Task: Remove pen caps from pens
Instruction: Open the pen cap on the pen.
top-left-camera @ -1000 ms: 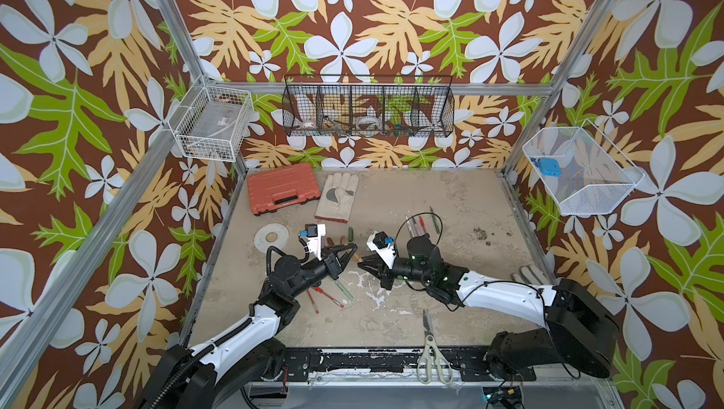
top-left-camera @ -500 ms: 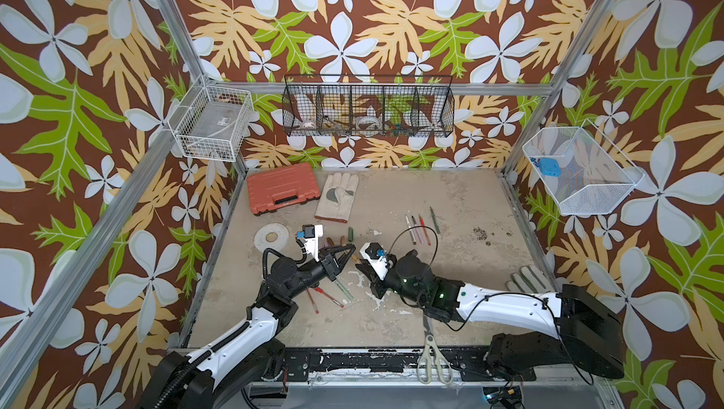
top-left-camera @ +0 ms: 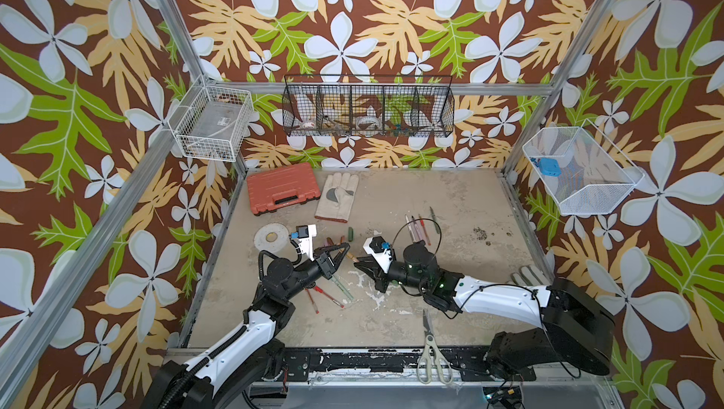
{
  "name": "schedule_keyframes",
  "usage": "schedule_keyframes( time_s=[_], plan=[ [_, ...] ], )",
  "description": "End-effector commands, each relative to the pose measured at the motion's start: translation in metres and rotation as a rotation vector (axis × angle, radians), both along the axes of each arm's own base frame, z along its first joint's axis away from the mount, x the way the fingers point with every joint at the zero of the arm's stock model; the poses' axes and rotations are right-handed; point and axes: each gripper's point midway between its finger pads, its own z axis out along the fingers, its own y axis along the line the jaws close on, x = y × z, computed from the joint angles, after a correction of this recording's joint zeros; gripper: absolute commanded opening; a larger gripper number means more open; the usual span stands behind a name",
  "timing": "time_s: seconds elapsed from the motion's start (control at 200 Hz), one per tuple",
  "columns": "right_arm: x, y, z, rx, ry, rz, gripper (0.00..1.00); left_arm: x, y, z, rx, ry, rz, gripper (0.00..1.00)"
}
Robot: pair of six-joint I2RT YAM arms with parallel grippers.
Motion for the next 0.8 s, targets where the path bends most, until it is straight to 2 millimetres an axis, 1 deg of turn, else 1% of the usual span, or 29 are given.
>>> schedule_keyframes(
  time_s=[0.0,0.065,0.155,0.2,0.24,0.275,0.36,0.425,0.46,0.51,0.56,0.61,0.676,0.796],
  plan=[
    [-0.035,-0.01,-0.054,-0.121,0.274,0.138,0.0,0.026,0.036,0.044,-0.074,-0.163,0.238,0.0],
    [-0.029,-0.011,-0.056,-0.128,0.273,0.101,0.0,0.026,0.036,0.043,-0.073,-0.161,0.241,0.0],
    [-0.016,-0.02,-0.06,-0.186,0.221,-0.004,0.0,0.027,0.041,0.043,-0.074,-0.162,0.258,0.0],
    [-0.004,-0.028,-0.062,-0.266,0.13,-0.123,0.0,0.028,0.044,0.044,-0.077,-0.16,0.271,0.0],
    [0.002,-0.034,-0.06,-0.35,0.016,-0.227,0.0,0.029,0.047,0.045,-0.081,-0.158,0.279,0.0],
    [0.007,-0.041,-0.058,-0.399,-0.048,-0.303,0.0,0.03,0.048,0.044,-0.084,-0.153,0.279,0.0],
    [0.015,-0.051,-0.056,-0.494,-0.169,-0.434,0.0,0.033,0.05,0.042,-0.097,-0.135,0.281,0.0],
    [0.021,-0.058,-0.059,-0.593,-0.243,-0.514,0.0,0.035,0.053,0.042,-0.11,-0.128,0.287,0.0],
    [0.021,-0.058,-0.063,-0.616,-0.248,-0.514,0.0,0.036,0.056,0.043,-0.116,-0.128,0.292,0.0],
    [0.014,-0.049,-0.066,-0.571,-0.207,-0.445,0.0,0.036,0.057,0.045,-0.121,-0.132,0.292,0.0],
    [0.008,-0.043,-0.06,-0.498,-0.167,-0.395,0.0,0.037,0.057,0.045,-0.122,-0.133,0.29,0.0],
    [0.009,-0.045,-0.052,-0.452,-0.144,-0.385,0.0,0.038,0.057,0.045,-0.119,-0.132,0.288,0.0],
    [0.009,-0.05,-0.048,-0.41,-0.114,-0.376,0.0,0.039,0.056,0.041,-0.11,-0.129,0.291,0.0],
    [0.019,-0.062,-0.041,-0.358,-0.067,-0.4,0.0,0.047,0.055,0.034,-0.07,-0.11,0.298,0.0]
  ],
)
